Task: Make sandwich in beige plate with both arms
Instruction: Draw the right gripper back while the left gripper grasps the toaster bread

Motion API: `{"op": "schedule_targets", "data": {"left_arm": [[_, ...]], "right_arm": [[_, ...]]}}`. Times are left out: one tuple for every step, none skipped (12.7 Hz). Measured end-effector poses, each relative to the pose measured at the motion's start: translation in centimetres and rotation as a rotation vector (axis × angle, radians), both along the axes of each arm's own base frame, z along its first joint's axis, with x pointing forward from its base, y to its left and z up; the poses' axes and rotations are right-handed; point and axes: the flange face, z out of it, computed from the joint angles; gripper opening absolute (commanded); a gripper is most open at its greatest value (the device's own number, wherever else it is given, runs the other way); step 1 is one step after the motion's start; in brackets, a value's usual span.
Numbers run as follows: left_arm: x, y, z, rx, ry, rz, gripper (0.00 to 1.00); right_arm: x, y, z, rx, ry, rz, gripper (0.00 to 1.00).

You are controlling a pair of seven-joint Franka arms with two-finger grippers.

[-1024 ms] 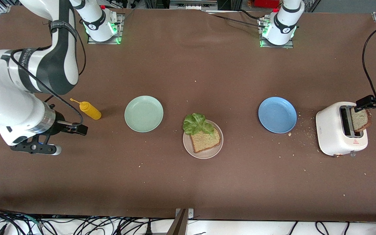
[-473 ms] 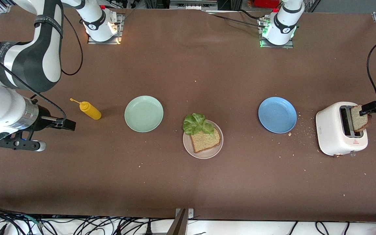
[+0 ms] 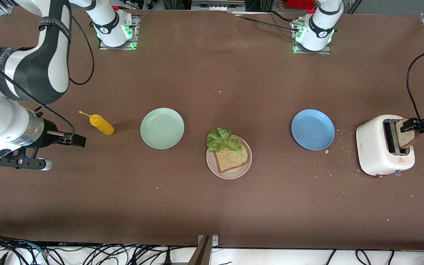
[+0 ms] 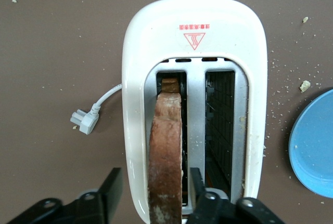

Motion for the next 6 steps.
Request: {"op": "schedule_targets", "data": {"left_arm": [[0.1,0.0,0.2,0.001,-0.004,-0.001,0.06],[0.4,0.0,0.6,0.004,-0.011,-0.003,0.06],[0.6,-0.1,1.1,0.005,-0.015,-0.004,0.04],[0.8,-0.1,1.5,0.006,-0.016,-0.005,0.00],[1.0,0.0,2.1,0.007,-0.019,-0.005,0.00],[1.2,0.1,3.0,0.009,-0.023,-0.005,0.00]], "right_arm": [[0.1,-0.5,-0.1,0.006,0.002,-0.005,0.99],[0.2,-1.1,-0.3,0.025,0.008,-0.008,0.99],[0.4,-1.7,-0.7,0.051,0.017,-0.009,0.99],[0.5,-2.5,-1.0,0.067,0.027,-0.006,0.99],[0.5,-3.2,-1.0,0.060,0.036,0.007,0.99],[0.3,-3.8,-0.8,0.039,0.042,0.028,0.99]]}}
